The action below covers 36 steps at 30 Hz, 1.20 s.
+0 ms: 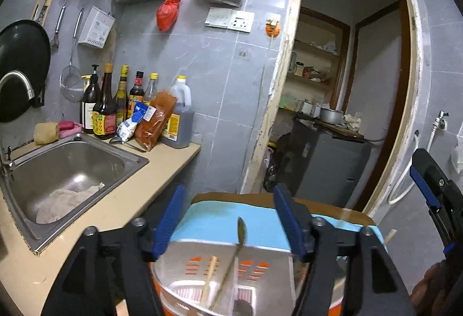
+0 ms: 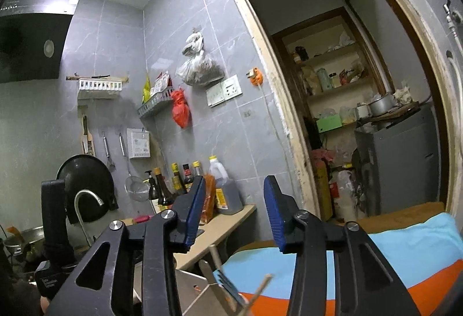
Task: Organize utensils
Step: 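Move both grippers back down to the silver spoon and last chopstick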
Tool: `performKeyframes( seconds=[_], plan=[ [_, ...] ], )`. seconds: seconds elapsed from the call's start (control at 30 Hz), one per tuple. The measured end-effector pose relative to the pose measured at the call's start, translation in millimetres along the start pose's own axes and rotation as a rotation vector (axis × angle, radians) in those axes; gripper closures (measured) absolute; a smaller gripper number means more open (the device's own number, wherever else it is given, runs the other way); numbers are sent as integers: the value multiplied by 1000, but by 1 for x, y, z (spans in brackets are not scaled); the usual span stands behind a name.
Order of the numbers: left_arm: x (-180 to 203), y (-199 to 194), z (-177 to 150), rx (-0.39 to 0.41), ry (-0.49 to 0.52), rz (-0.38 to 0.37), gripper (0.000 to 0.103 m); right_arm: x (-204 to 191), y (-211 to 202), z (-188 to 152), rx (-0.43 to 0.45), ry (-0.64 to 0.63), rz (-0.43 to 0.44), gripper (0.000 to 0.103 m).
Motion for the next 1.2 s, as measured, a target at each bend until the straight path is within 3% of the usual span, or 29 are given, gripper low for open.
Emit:
performKeyframes(
  seconds=[0.17,0.3,0.43,0.6,0.8,1.0,1.2],
  plan=[
    [23,-18,2,9,31,-28,23,18,-26,19,15,-4,-52,45],
    [46,-31,5,19,66,-49,8,37,-42,30,-4,-15,-111,27],
    [74,-45,6,35,119,-62,3,64,-60,38,-32,-26,-189,12],
    [108,-61,3,49,166,-79,1,96,-82,45,-69,-33,-267,11],
    [153,-71,-16,18,197,-150,1,135,-102,47,-134,-51,-340,8],
    [195,-61,-46,-59,227,-218,1,180,-115,35,-225,-40,-388,8],
    [216,-28,-82,-191,228,-258,1,223,-116,6,-357,5,-435,8]
  ],
)
Point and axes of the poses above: each gripper's, at about its wrist camera, not at the fingertips, and y roughly the way its jaws point, x to its right, z to its top, the point moved 8 cm from there along y, roughly the way its jaws point, and after that the axes turned 15 degrees about y, right-handed, at the moved point
